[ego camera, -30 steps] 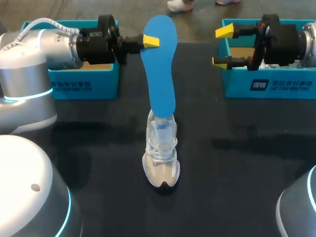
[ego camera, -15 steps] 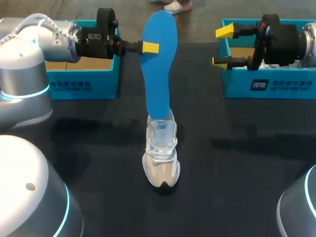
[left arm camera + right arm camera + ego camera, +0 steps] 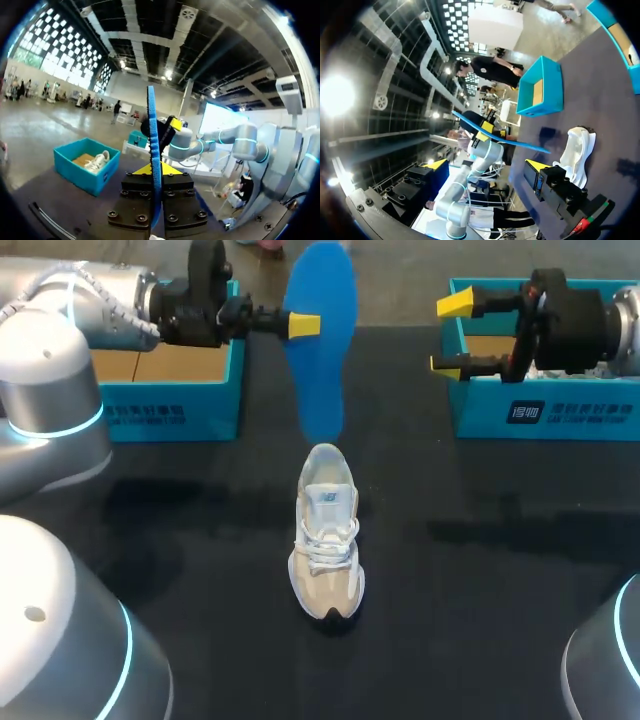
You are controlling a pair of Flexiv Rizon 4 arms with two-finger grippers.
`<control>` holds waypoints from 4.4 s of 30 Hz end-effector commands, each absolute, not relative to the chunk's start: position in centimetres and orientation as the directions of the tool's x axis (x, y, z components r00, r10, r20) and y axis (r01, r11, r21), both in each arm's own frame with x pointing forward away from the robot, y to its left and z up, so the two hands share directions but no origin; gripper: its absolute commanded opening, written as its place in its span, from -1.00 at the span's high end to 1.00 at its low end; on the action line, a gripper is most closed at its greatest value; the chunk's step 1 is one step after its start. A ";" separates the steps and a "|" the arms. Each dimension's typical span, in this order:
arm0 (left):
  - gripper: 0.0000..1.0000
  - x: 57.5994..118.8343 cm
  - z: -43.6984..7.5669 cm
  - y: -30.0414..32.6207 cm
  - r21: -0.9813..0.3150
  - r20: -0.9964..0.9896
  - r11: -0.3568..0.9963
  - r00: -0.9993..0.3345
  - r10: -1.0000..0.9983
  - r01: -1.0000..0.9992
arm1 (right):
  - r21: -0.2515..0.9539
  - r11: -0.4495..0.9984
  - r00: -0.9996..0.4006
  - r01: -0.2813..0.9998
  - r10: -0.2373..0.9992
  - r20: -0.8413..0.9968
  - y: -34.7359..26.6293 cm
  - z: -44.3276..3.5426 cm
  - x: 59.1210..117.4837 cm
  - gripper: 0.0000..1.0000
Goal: Take the shoe out of the shoebox, open the shoe tongue, remove and reinsert the insole, then place the shoe into the shoebox
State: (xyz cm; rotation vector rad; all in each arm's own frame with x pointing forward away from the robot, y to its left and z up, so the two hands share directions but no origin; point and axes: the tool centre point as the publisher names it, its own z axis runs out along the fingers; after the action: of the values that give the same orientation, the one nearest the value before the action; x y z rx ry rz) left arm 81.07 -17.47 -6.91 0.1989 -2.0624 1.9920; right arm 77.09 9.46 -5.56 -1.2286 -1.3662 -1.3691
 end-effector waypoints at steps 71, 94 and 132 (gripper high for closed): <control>1.00 82.1 -7.4 -18.9 0.000 -0.998 -0.091 0.006 0.064 0.996 | 0.187 -0.070 -0.181 0.980 0.083 0.980 9.7 -5.6 77.2 -1.00; 1.00 81.9 -7.5 -20.1 0.093 -0.995 -0.062 0.095 0.032 0.994 | 0.173 0.010 -0.173 0.985 0.140 0.975 13.5 -4.2 78.9 -0.54; 1.00 82.9 -6.9 -21.6 0.107 -0.994 -0.031 0.106 -0.017 0.994 | 0.096 0.063 -0.105 0.993 0.167 0.980 17.8 -6.0 79.2 0.00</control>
State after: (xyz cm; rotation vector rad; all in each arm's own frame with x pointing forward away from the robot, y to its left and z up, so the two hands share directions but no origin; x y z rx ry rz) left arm 82.81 -21.23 -6.82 -2.6311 -2.2872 2.4027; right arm 78.82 17.14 -5.82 -1.2425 -1.4344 -1.1629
